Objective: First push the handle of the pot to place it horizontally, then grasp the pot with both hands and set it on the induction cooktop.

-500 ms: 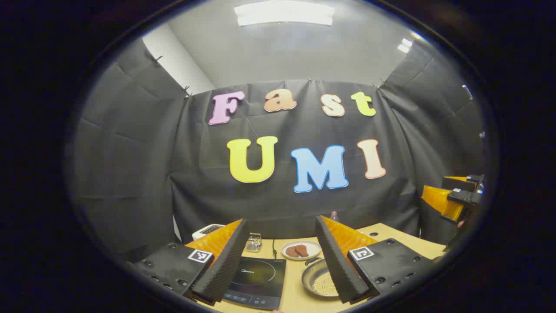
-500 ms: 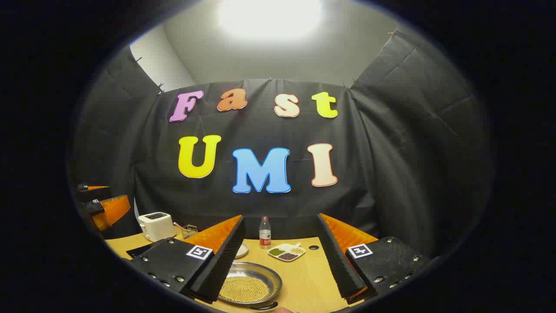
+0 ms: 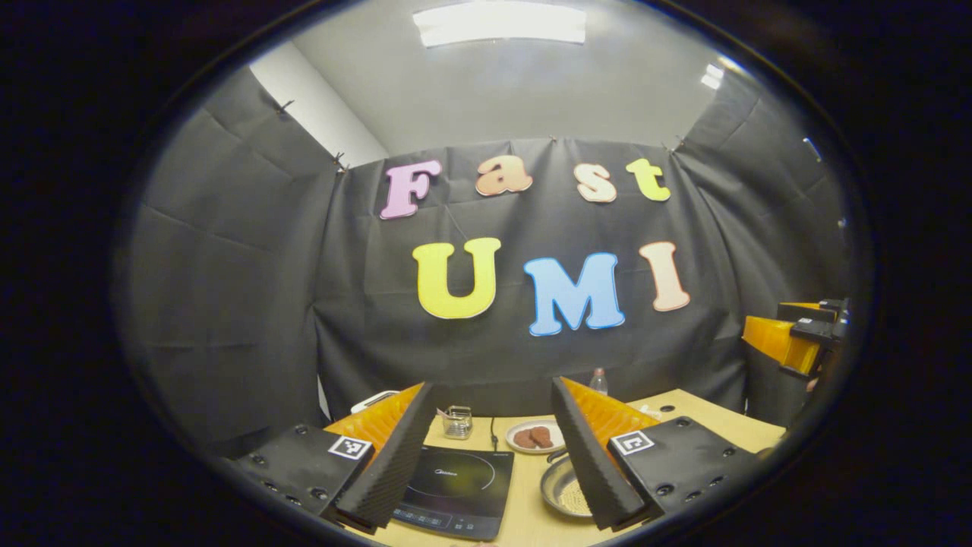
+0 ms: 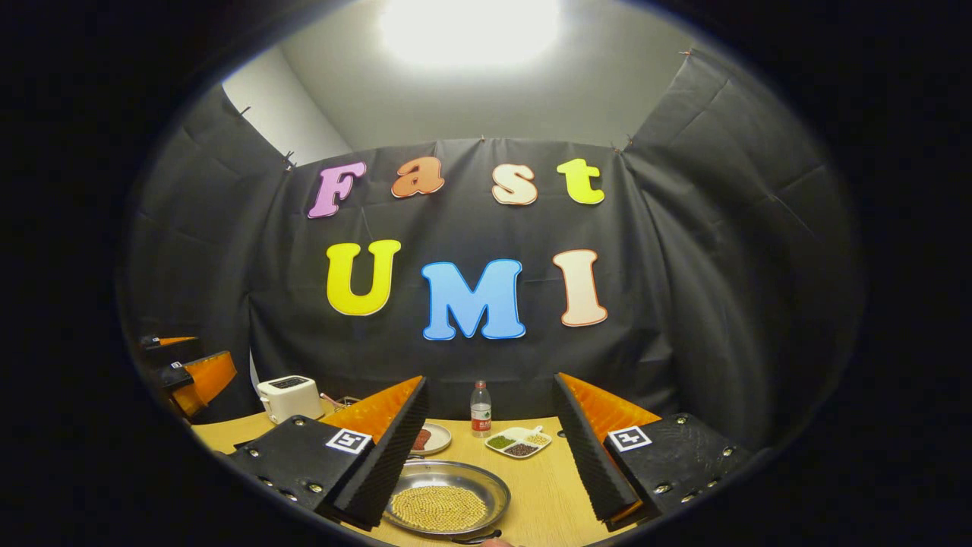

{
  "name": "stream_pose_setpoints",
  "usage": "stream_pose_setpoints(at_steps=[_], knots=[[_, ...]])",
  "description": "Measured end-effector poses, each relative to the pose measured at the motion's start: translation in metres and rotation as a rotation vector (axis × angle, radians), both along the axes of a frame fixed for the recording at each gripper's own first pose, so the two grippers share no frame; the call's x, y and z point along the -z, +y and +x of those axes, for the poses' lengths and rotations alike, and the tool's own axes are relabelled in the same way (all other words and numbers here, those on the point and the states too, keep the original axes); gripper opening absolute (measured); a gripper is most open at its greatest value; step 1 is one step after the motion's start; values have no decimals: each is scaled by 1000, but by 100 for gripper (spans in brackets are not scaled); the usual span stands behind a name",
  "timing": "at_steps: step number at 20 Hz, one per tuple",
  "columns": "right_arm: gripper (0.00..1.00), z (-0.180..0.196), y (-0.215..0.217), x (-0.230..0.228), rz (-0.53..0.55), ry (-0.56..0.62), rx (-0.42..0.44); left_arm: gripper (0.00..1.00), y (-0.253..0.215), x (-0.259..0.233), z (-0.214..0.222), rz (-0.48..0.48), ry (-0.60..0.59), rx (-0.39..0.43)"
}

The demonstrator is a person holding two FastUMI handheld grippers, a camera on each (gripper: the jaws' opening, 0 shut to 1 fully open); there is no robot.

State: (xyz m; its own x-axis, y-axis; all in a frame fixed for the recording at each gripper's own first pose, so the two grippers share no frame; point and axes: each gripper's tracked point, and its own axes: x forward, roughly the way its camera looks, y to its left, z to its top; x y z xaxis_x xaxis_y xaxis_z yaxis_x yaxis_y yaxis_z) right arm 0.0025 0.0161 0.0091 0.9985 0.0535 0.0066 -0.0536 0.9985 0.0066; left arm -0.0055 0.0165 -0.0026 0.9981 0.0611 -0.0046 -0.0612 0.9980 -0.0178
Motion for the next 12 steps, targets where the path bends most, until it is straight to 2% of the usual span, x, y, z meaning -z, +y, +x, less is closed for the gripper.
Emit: stream_pose_setpoints(at_steps=[1, 12], knots=[[97, 0, 2, 1, 6, 3, -3, 100, 2, -2, -1, 5, -2, -5], [97, 14, 20, 14, 16, 36, -28, 100, 23, 10, 2, -14, 5, -29]])
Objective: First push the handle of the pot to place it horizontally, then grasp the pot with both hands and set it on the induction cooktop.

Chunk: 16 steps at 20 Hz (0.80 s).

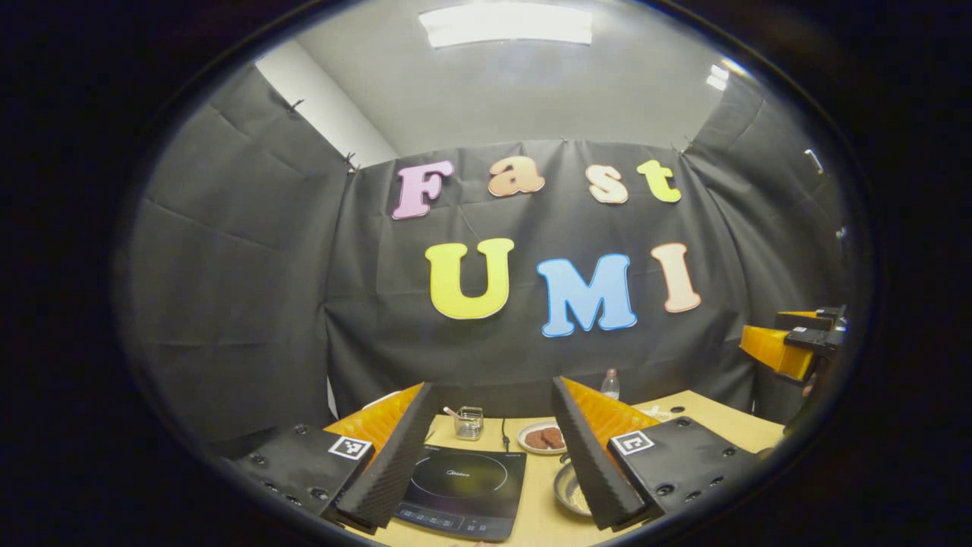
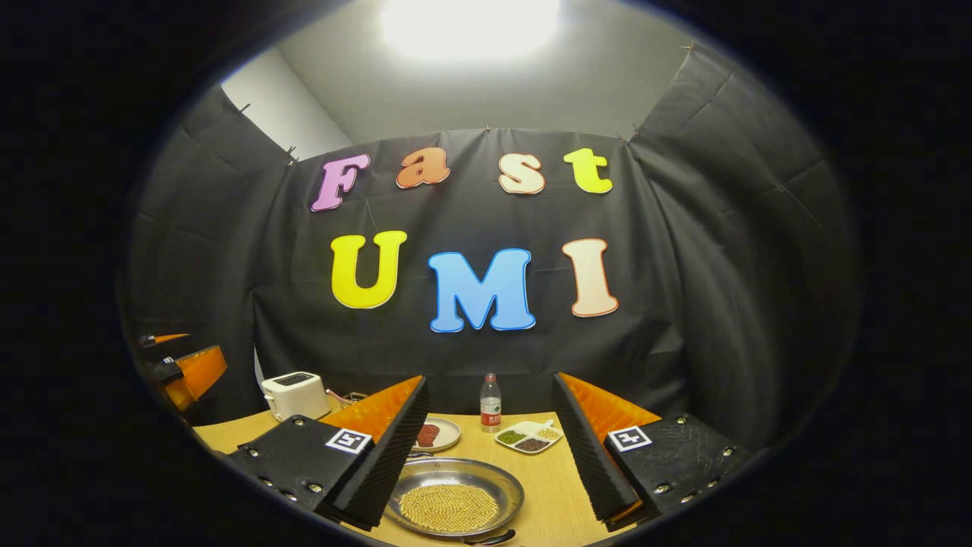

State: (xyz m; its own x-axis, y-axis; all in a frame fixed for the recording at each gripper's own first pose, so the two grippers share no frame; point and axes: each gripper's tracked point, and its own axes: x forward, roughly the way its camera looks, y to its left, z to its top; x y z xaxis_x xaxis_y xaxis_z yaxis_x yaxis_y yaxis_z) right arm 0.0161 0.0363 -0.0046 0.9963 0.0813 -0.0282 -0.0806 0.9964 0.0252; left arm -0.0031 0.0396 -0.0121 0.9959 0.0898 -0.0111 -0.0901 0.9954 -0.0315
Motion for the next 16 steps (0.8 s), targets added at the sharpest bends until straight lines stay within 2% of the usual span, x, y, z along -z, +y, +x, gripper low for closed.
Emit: stream_pose_setpoints(at_steps=[1, 3, 6, 7, 8, 9, 10, 11, 13, 14, 16], knots=[[97, 1, -1, 1, -1, 3, 5, 100, 3, 1, 1, -1, 3, -3], [79, 2, -1, 5, -13, 10, 14, 100, 9, 4, 3, -2, 7, -7], [38, 4, 6, 11, -25, 37, 3, 98, 17, 7, 3, 2, 10, -13], [31, 1, 9, 14, -32, 44, -3, 94, 21, 7, 2, 1, 8, -16], [24, 2, 18, 14, -35, 53, -33, 94, 23, 7, 3, -1, 7, -18], [24, 2, 27, 18, -42, 63, -60, 94, 26, 8, 3, -4, 8, -19], [14, 2, 27, 20, -40, 68, -55, 100, 30, 9, 2, -6, 11, -18], [4, 3, 37, 22, -37, 81, -92, 98, 34, 9, 2, -5, 11, -19], [8, -2, 57, 34, -56, 118, -150, 100, 47, 10, -1, -9, 6, -30], [8, -5, 63, 40, -78, 137, -170, 94, 52, 10, -1, -14, 3, -33], [8, -12, 79, 56, -96, 182, -217, 100, 65, 12, -2, -13, 1, -37]])
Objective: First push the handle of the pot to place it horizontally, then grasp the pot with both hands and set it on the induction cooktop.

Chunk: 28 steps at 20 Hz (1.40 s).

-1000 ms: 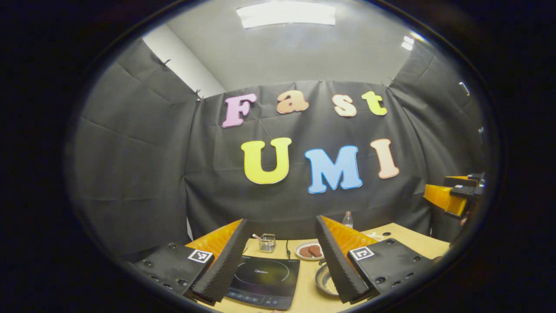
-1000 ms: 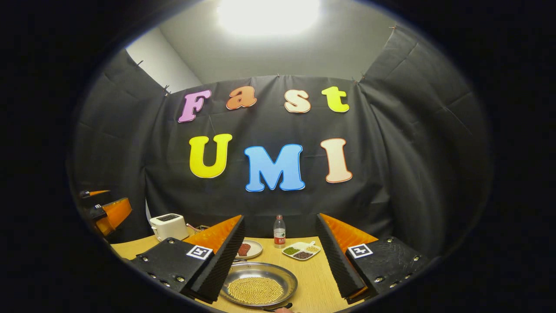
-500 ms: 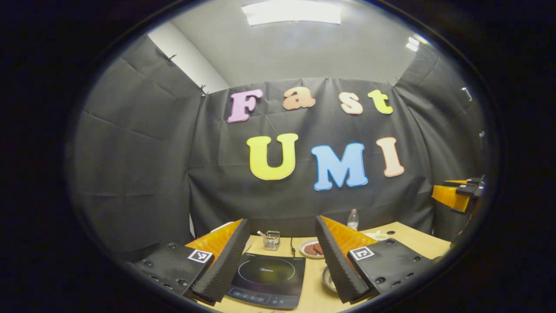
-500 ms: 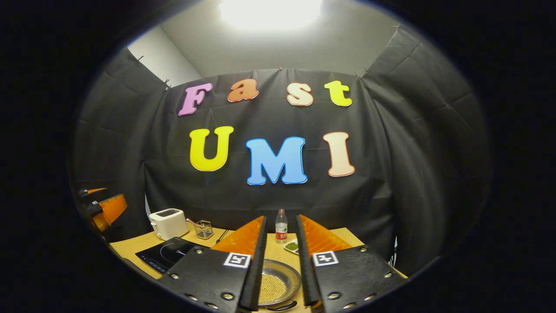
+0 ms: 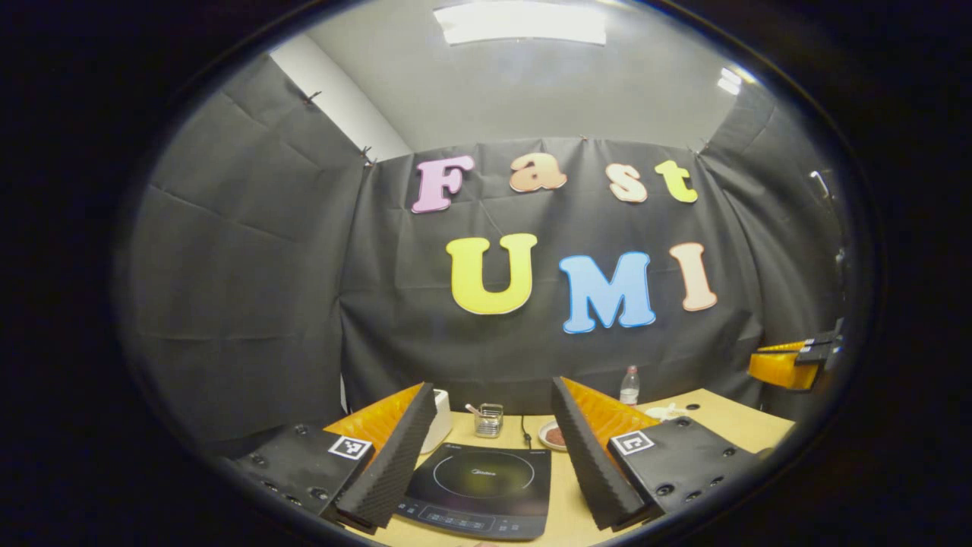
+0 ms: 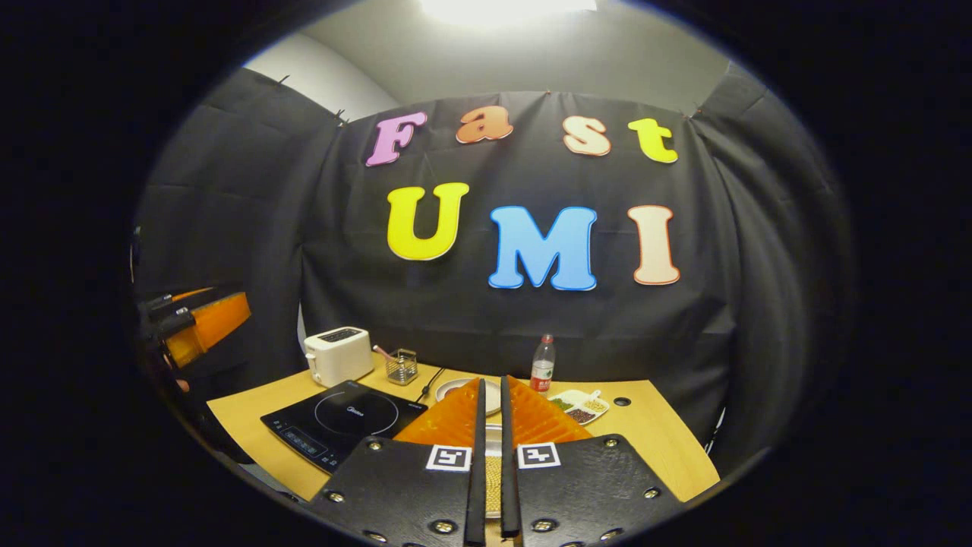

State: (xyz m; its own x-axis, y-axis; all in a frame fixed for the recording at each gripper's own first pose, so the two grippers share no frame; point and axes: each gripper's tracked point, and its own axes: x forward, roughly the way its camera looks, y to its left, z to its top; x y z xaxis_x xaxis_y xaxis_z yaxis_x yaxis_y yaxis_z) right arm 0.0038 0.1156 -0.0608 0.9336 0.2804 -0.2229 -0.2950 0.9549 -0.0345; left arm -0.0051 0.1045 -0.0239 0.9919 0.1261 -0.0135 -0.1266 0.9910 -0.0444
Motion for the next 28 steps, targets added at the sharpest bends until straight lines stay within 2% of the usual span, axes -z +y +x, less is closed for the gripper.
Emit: stream_pose_setpoints(at_steps=[1, 2, 6, 11, 17, 19, 20, 24, 25, 27, 28], knots=[[8, -4, 7, 10, -3, 27, -18, 100, 7, 1, 0, 3, -2, -1], [8, -9, 14, 20, -4, 59, -38, 94, 14, 3, -1, 5, -4, -4], [8, -31, 26, 65, -27, 203, -84, 100, 30, 9, -1, 0, -6, 9], [8, -55, 26, 118, -59, 373, -137, 98, 33, 11, -1, 24, -6, 11], [8, -69, 8, 177, -107, 555, -228, 98, 11, 25, 10, 7, 29, -13], [8, -72, 0, 193, -109, 596, -254, 94, -3, 26, 15, 23, 39, -12], [8, -73, -6, 200, -114, 618, -264, 100, -8, 27, 17, 36, 44, -13], [8, -73, -26, 224, -130, 690, -287, 100, -31, 30, 26, 58, 61, -17], [7, -73, -31, 230, -141, 709, -293, 94, -35, 31, 28, 58, 66, -18], [8, -71, -41, 240, -161, 734, -297, 98, -44, 34, 34, 59, 74, -23], [8, -70, -44, 244, -165, 746, -298, 94, -47, 35, 36, 60, 77, -25]])
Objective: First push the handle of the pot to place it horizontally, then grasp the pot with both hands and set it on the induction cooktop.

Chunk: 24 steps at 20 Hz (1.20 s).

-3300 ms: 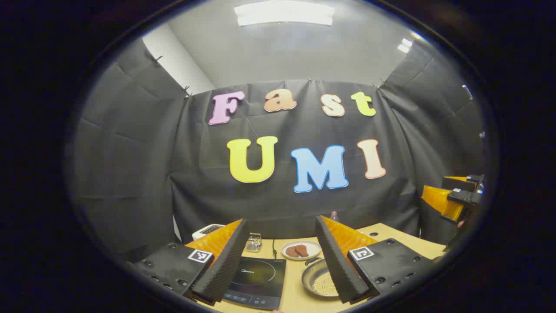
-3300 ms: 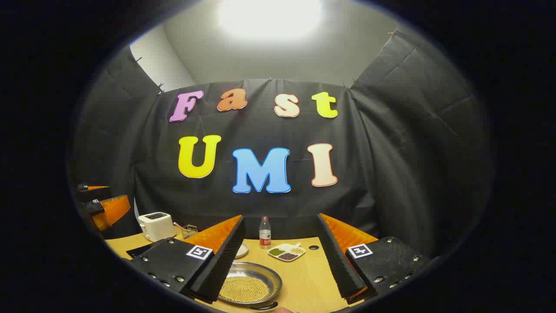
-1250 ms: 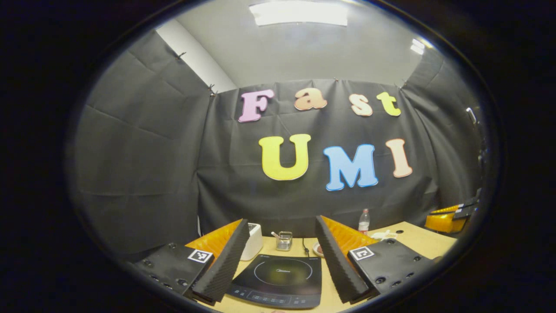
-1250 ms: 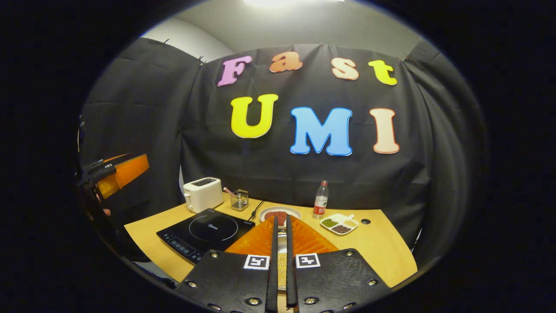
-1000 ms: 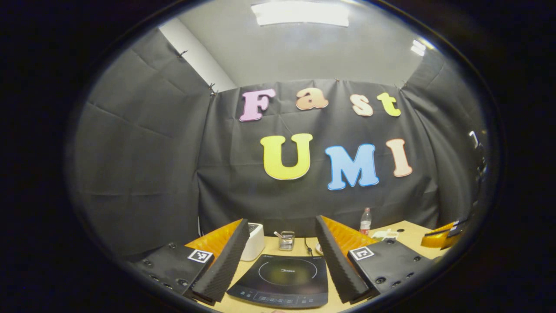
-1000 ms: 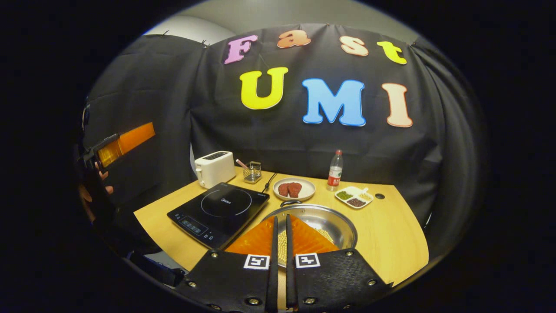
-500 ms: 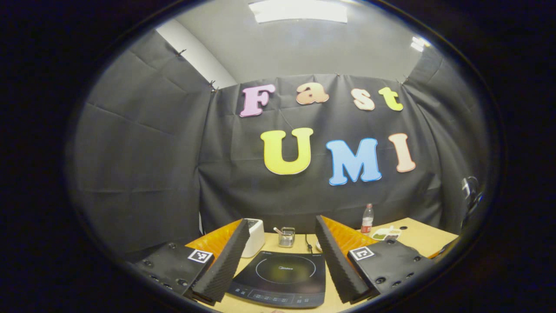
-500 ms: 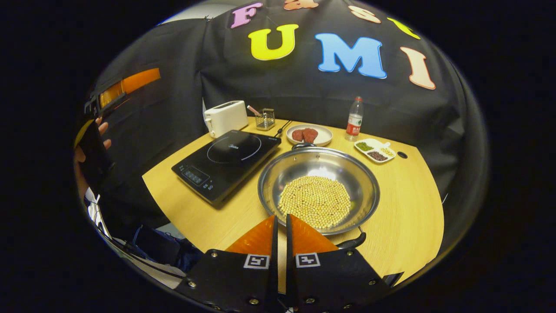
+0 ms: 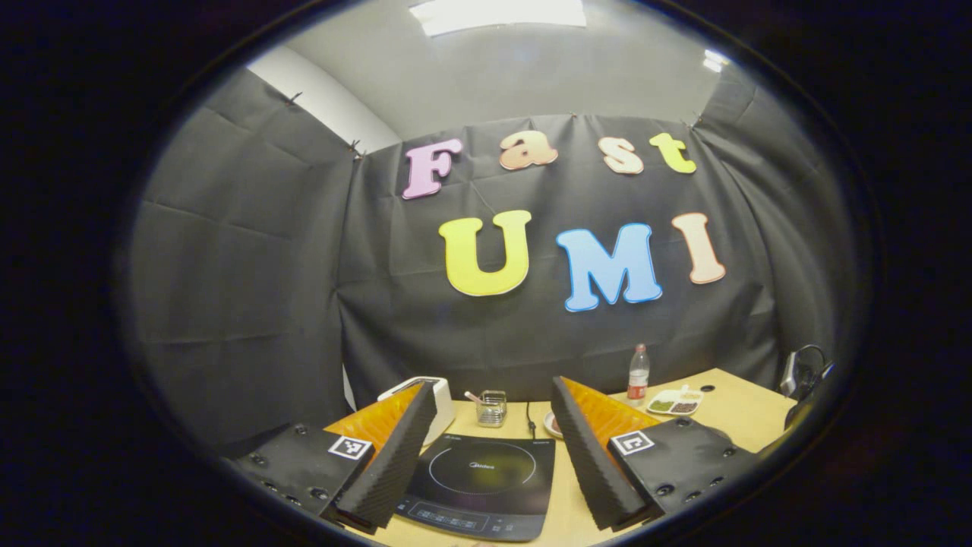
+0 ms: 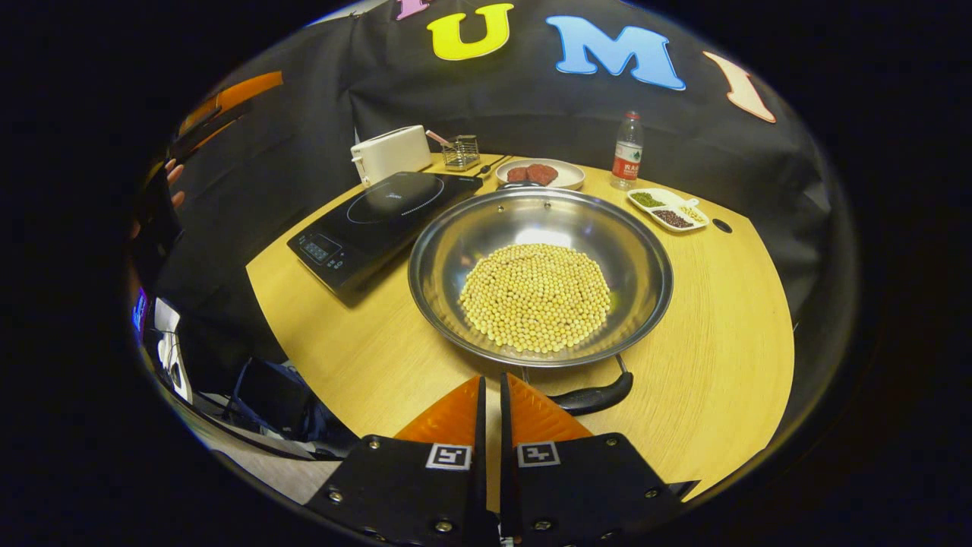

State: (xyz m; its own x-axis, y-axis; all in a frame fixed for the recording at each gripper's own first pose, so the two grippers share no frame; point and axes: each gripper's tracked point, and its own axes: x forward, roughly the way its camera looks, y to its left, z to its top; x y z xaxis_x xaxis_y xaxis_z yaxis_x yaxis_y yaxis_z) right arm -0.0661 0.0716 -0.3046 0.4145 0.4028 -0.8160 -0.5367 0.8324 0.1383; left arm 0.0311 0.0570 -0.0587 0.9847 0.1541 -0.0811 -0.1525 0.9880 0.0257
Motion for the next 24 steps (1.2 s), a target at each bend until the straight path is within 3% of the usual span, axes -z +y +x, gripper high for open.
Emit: stream_pose_setpoints(at_steps=[6, 12, 19, 24], knots=[[1, 3, 0, 11, 12, 39, -34, 94, -20, 8, 11, -5, 19, -11], [1, 18, -3, 20, 27, 114, 29, 94, -25, 13, 19, 2, 32, -24], [1, 32, -36, 27, -45, 176, 104, 94, -27, 29, 27, -12, 59, -43], [2, 48, -58, 30, -102, 177, 99, 94, -35, 36, 33, -14, 76, -46]])
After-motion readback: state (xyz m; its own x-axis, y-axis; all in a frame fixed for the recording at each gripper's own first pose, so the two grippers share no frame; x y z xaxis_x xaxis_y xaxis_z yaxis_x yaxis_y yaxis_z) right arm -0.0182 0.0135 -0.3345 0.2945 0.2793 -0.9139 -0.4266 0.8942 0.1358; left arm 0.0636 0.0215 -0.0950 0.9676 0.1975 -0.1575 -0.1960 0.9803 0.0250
